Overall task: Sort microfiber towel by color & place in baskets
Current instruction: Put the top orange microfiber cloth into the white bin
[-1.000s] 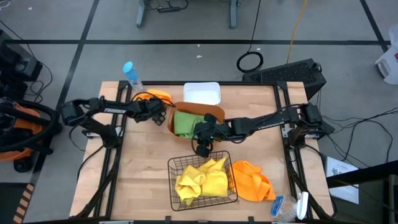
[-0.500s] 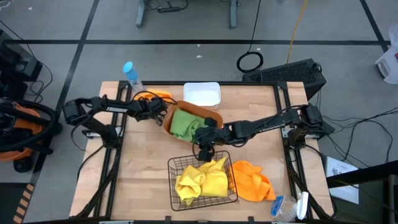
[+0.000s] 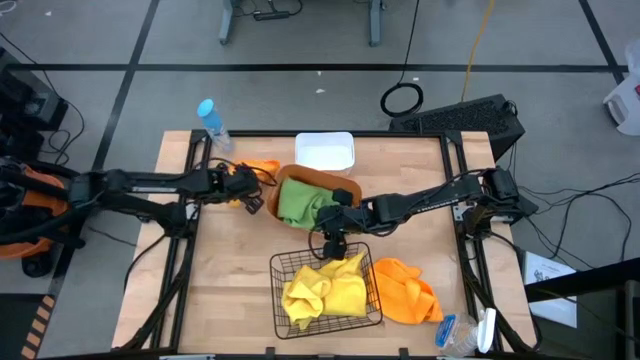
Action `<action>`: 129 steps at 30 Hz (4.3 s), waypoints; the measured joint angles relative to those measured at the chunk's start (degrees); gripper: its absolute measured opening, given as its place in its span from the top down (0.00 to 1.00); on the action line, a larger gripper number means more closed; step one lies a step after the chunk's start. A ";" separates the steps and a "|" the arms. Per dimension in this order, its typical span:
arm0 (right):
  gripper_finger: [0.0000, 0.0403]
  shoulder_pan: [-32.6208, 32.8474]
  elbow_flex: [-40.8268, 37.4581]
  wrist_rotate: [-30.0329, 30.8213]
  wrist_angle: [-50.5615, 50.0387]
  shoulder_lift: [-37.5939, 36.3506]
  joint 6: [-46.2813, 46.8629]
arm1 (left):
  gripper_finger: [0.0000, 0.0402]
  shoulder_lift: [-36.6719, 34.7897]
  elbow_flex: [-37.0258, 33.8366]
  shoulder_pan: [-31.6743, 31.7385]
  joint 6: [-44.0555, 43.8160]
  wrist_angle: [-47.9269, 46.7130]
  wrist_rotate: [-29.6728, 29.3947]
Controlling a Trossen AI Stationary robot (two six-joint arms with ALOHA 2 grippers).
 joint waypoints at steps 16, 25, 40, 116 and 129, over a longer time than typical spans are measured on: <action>0.72 0.98 -0.04 7.28 -20.49 -2.04 7.65 | 0.99 -15.26 13.27 -12.90 4.46 -4.70 -2.56; 0.72 1.81 -0.04 17.09 -12.03 -10.31 2.58 | 0.99 -15.26 24.38 -15.16 16.24 -2.40 -7.58; 0.36 -3.27 -0.07 9.92 35.21 -6.43 -23.96 | 0.99 -9.42 29.96 -15.11 29.90 16.10 4.71; 1.00 -32.43 -0.05 -16.02 19.56 -12.79 -28.62 | 0.44 -2.34 6.86 0.60 17.72 15.79 7.88; 1.00 -36.23 -0.02 -17.17 19.70 -5.97 -25.23 | 0.44 -2.34 1.51 -0.73 7.87 16.42 18.70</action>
